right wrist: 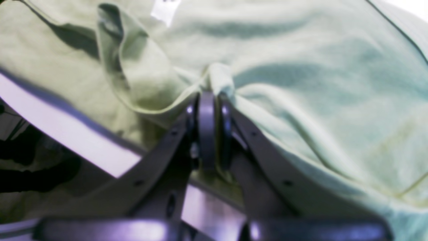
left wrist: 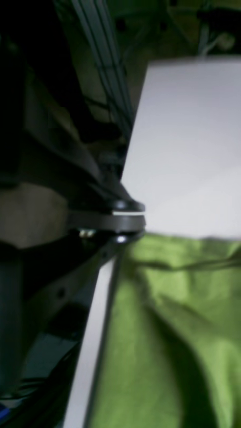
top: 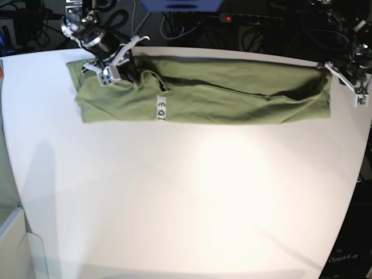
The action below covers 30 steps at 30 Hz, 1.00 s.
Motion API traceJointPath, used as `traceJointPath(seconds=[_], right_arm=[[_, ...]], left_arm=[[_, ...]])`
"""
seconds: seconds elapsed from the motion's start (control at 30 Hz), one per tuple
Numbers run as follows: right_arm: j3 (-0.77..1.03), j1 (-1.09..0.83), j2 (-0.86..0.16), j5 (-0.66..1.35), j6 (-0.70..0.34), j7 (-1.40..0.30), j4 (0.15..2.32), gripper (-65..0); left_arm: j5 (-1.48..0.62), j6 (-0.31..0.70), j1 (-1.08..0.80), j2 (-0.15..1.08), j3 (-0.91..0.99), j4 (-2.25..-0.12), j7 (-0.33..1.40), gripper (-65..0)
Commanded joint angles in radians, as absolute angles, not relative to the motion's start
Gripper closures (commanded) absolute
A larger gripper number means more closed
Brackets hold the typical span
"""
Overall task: Fold the T-shirt properly
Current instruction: 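Grasp the folded strip's end with the left gripper and tug outward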
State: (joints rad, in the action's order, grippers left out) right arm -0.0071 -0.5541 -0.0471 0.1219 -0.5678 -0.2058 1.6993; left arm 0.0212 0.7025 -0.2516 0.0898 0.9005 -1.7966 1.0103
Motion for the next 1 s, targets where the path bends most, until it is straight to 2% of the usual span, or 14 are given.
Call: traceJointPath(seconds=[0.0,0.2,0.4,0.83,0.97], right_arm=[[-0.007,-0.556,-0.05,0.136,-0.572,-0.185,1.712,-0.3],[-0.007,-0.556,-0.05,0.136,-0.572,-0.185,1.712,-0.3],[-0.008,-0.556,-0.05,0.136,-0.572,-0.188,1.712,-0.3],[-0.004,-0.558,-0.065,0.136,-0.572,-0.189,1.712,-0.3],[-0.004,-0.556,-0.065,0.136,-0.572,-0.189,1.704,-0.3]], left_arm=[[0.015,0.698,-0.246,0.105,0.905,-1.828,0.997,-1.7],[0.024,0.698,-0.151,0.101,0.978,-1.853,0.998,-1.6],[0.025,0.698,-0.056,0.094,0.963,-1.704,0.998,-1.6],[0.025,0.698,-0.013,0.101,0.849,-1.461,0.986,-1.6],[0.025,0.698,0.007,0.102,0.825,-1.386,0.898,-1.6]])
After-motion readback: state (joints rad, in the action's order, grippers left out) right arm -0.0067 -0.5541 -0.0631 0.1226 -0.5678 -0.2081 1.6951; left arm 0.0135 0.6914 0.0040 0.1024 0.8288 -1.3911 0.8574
